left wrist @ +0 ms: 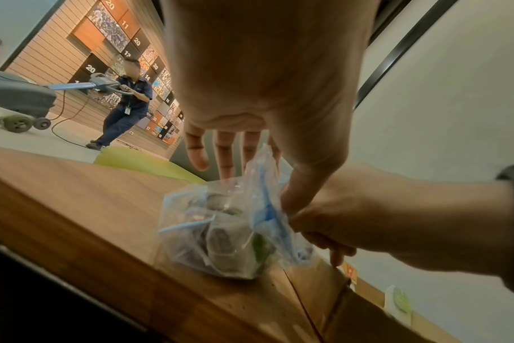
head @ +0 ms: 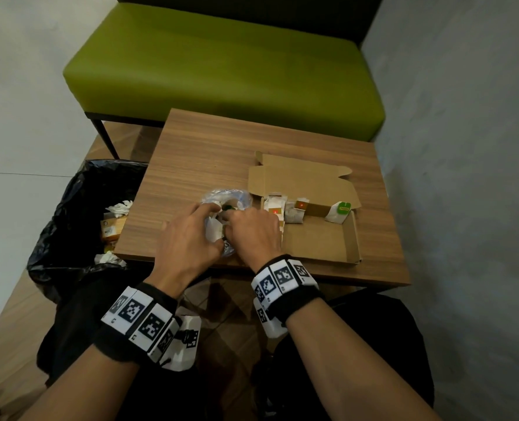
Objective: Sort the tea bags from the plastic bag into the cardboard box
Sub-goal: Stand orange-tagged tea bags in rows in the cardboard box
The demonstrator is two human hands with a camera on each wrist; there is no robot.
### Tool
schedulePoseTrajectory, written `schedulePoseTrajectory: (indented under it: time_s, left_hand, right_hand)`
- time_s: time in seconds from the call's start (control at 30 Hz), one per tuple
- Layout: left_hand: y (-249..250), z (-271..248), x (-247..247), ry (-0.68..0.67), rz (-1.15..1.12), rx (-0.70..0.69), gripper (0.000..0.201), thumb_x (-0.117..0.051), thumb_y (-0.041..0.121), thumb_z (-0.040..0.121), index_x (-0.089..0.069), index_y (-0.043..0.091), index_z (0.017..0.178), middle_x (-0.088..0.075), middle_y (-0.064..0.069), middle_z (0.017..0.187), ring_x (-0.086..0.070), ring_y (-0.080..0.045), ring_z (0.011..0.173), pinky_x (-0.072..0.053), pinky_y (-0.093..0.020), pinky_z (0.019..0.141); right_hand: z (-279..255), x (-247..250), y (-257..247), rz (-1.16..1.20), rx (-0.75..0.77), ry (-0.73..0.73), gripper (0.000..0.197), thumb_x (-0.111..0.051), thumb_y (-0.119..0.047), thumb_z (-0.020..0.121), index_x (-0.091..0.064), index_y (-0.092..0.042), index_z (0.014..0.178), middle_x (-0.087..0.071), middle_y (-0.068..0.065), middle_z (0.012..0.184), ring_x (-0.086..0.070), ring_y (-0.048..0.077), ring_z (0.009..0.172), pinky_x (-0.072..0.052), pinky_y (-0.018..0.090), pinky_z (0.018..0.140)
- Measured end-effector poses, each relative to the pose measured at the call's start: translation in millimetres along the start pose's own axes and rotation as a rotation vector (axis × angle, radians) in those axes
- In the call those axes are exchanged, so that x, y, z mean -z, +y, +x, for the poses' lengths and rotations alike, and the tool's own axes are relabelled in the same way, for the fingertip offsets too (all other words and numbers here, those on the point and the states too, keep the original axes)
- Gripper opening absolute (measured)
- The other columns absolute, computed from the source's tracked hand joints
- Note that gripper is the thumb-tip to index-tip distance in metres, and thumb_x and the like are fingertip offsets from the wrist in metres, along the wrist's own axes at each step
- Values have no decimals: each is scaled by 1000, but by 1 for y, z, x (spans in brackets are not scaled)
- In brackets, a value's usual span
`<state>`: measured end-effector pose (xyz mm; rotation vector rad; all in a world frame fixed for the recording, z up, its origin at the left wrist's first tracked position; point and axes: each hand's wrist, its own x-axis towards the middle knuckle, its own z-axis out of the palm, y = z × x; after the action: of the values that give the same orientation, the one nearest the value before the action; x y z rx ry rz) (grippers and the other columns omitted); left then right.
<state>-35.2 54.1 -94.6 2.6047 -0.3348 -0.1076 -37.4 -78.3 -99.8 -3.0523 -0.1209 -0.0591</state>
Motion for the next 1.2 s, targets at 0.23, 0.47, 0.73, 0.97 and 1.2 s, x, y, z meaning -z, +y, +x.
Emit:
schedulePoseTrajectory:
  time_s: [0.23, 0.47, 0.73, 0.97, 1.2]
  left_hand:
    - [-2, -1, 1, -24, -30, -12, 63, -78, 26, 71, -56, 24, 131, -61, 3, 128, -64, -24, 105, -53, -49, 87]
    - [-7, 4, 9, 2, 61, 29, 66, -75, 45, 76, -50, 25, 133, -59, 2, 130, -63, -25, 107, -48, -49, 91]
    - [-16, 14, 13, 18, 67, 62, 66, -72, 44, 79, -48, 20, 135, -56, -5, 131, -59, -29, 113, -47, -51, 93]
    - [-13, 14, 16, -64, 45, 4, 48, -62, 34, 90, -51, 34, 137, -19, -6, 163, -31, -28, 144, -30, -59, 112]
    - [24, -7, 13, 188, -286, -235, 24, -64, 27, 93, -64, 20, 116, -61, 4, 125, -54, -10, 110, -48, -31, 90]
  right_hand:
    - [9, 3, -9, -55, -8, -41, 23, -48, -16, 101, -69, -19, 107, -71, 4, 98, -70, 27, 91, -39, 34, 63]
    - [-6, -4, -7, -33, 60, 134, 10, -68, -20, 89, -72, -21, 80, -64, -2, 59, -65, 20, 53, -32, 25, 46]
    - [-30, -21, 12, 681, 6, 407, 18, -66, -18, 92, -76, -12, 106, -77, 4, 87, -70, 14, 70, -58, 34, 62]
    - [-57, -12, 27, 1081, -184, 390, 19, -72, -11, 88, -77, -10, 106, -73, -8, 98, -71, -3, 87, -58, 17, 73]
    - [-71, -8, 39, 1383, -347, 381, 17, -76, -5, 84, -76, -15, 98, -78, 5, 94, -75, 18, 90, -61, 35, 80]
